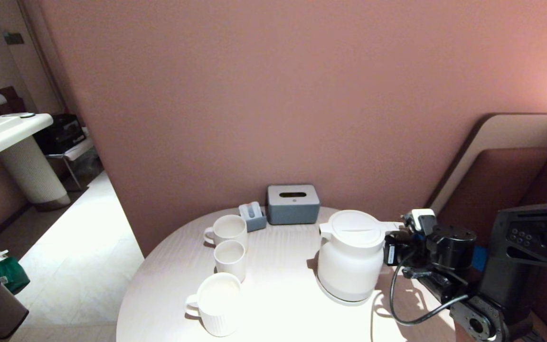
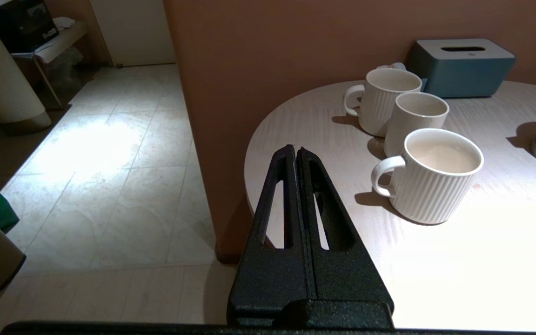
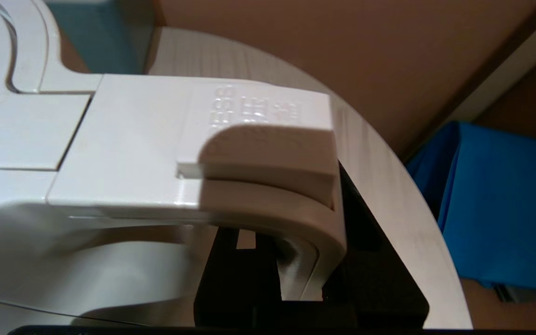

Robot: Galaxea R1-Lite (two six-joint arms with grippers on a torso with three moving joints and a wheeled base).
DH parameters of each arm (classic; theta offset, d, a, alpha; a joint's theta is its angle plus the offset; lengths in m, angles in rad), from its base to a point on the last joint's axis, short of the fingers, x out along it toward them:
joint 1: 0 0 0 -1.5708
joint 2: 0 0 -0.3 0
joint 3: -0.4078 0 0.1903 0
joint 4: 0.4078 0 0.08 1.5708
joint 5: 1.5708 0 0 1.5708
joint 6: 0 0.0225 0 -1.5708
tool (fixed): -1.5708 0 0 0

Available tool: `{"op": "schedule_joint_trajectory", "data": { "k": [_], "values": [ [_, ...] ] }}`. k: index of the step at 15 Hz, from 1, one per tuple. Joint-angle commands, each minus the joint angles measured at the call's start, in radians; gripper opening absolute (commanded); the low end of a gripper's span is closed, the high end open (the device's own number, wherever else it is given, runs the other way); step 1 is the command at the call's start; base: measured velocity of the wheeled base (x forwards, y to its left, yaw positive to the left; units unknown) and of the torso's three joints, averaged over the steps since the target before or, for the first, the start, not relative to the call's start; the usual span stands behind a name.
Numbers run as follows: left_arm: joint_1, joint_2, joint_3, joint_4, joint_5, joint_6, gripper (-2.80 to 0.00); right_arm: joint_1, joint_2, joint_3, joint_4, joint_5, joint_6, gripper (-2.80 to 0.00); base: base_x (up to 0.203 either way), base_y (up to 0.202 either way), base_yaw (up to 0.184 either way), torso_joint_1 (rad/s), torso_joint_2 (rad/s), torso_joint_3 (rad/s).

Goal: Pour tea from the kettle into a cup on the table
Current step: Pick up the kettle

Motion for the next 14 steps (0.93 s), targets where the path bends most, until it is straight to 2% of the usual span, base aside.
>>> {"op": "schedule_joint_trajectory", "data": {
  "k": [1, 10, 14],
  "values": [
    [0.000, 0.001, 0.000, -0.001, 0.000, 0.000, -2.80, 0.001, -0.045, -0.010, -0.026, -0.001, 0.002, -2.80, 0.000, 0.000, 0.000, 0.000, 0.00, 0.000],
    [0.000, 0.001, 0.000, -0.001, 0.000, 0.000, -2.80, 0.015, -0.155, -0.052, 0.085, -0.001, 0.005, -2.80, 0.000, 0.000, 0.000, 0.000, 0.00, 0.000],
    [0.000, 0.001, 0.000, -0.001, 0.000, 0.000, -2.80, 0.034, -0.221, -0.103, 0.206, -0.004, 0.020, -2.80, 0.000, 0.000, 0.000, 0.000, 0.00, 0.000]
  ]
}}
